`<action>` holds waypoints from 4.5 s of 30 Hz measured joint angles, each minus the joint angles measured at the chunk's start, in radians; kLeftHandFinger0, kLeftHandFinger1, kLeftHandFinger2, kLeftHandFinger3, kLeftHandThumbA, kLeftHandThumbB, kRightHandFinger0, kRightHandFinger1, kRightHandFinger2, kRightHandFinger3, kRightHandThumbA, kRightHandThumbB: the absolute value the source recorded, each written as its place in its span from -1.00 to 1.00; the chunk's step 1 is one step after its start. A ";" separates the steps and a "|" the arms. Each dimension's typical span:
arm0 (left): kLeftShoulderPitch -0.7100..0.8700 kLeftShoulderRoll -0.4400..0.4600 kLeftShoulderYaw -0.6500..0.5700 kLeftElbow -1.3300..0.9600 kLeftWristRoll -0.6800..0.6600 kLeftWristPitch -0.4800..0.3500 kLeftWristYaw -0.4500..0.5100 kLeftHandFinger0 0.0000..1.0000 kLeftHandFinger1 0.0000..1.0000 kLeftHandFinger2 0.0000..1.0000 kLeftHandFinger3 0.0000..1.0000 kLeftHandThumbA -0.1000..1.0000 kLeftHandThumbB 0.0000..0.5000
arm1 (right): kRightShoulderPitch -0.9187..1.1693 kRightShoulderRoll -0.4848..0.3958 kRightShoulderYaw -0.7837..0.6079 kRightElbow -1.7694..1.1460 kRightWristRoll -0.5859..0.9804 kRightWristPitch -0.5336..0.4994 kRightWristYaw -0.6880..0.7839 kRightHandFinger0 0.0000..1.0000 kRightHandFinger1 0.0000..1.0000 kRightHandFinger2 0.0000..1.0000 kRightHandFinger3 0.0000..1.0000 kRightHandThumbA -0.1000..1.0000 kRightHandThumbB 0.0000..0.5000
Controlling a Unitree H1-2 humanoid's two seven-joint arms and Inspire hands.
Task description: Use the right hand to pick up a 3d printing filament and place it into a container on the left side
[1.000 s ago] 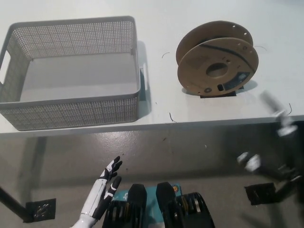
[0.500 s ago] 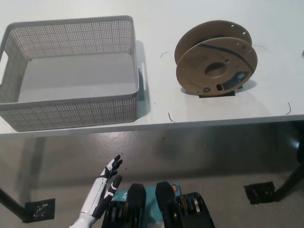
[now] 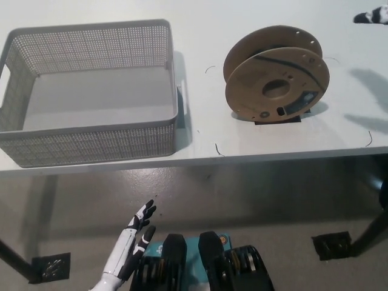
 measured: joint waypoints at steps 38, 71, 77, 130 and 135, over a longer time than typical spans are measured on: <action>0.040 0.008 -0.017 0.000 0.040 -0.001 -0.001 1.00 1.00 1.00 1.00 1.00 -0.04 | -0.492 0.348 0.329 1.003 -0.168 -0.112 0.389 1.00 1.00 1.00 1.00 1.00 0.34; 0.025 0.009 -0.018 0.000 0.043 -0.001 -0.007 1.00 1.00 1.00 1.00 1.00 -0.10 | -0.363 0.402 0.216 1.172 -0.280 -0.316 0.019 -0.60 0.28 0.87 0.90 -1.00 -0.37; 0.027 0.009 -0.018 -0.002 0.042 0.000 -0.016 1.00 1.00 1.00 1.00 1.00 -0.10 | -0.294 0.395 -0.024 1.176 -0.210 -0.300 -0.104 -0.41 0.31 0.97 1.00 -1.00 -0.43; 0.022 0.009 -0.018 0.003 0.065 0.002 -0.017 1.00 1.00 1.00 1.00 1.00 -0.04 | -0.325 0.526 -1.108 1.284 0.399 -0.031 -0.294 -1.00 -0.68 0.18 1.00 -1.00 -0.63; 0.016 0.009 -0.018 0.006 0.068 0.002 -0.017 1.00 1.00 1.00 1.00 1.00 0.01 | -0.382 0.568 -1.050 1.282 0.399 -0.026 -0.307 -1.00 -0.83 0.27 1.00 -1.00 -0.58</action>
